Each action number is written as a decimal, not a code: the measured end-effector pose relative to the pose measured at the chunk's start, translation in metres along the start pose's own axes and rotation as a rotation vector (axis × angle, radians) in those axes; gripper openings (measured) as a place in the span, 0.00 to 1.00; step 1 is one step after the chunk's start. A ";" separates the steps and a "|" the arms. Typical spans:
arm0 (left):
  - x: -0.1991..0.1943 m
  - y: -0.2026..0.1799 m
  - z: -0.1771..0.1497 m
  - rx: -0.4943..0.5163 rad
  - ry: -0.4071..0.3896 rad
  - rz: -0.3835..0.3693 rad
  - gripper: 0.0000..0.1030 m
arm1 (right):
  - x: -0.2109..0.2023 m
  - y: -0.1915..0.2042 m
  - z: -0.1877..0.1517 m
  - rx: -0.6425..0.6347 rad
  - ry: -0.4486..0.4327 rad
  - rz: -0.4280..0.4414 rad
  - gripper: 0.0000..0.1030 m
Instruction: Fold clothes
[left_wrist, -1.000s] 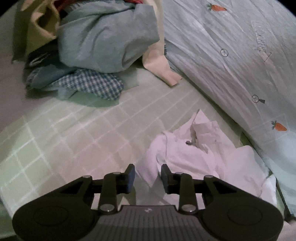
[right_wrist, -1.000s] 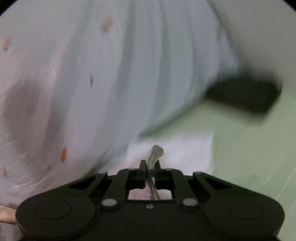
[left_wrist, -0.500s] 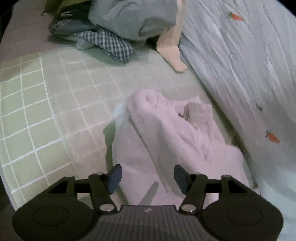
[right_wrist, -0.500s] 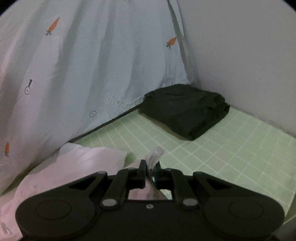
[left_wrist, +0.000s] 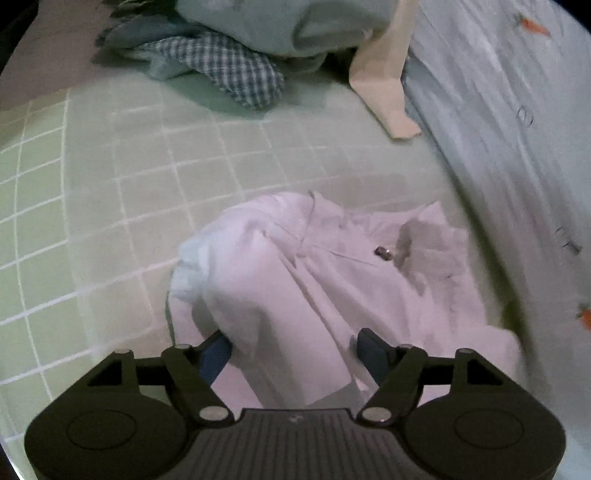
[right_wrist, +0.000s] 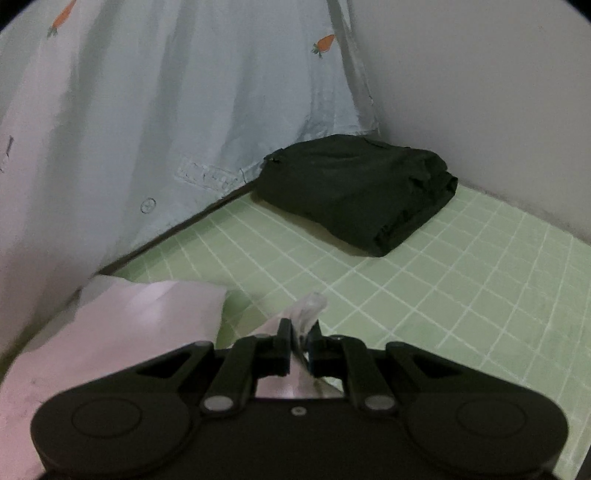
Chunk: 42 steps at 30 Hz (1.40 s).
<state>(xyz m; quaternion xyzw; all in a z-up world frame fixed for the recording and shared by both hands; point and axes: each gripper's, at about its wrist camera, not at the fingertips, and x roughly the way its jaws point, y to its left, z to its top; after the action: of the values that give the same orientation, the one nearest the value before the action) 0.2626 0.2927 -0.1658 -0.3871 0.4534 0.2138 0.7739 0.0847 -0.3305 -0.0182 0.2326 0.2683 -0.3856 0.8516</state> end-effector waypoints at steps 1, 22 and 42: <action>0.002 -0.006 -0.001 0.024 -0.010 0.018 0.57 | 0.003 0.003 0.001 -0.015 0.000 -0.009 0.08; -0.034 -0.032 0.039 0.064 -0.232 -0.056 0.13 | -0.002 0.061 0.126 -0.211 -0.382 -0.016 0.09; -0.015 0.011 0.001 0.033 -0.139 0.061 0.14 | 0.046 0.001 -0.013 0.122 0.212 0.050 0.64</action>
<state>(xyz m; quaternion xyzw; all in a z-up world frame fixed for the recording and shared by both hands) 0.2489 0.3005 -0.1570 -0.3446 0.4134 0.2563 0.8029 0.1070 -0.3463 -0.0570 0.3300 0.3270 -0.3532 0.8120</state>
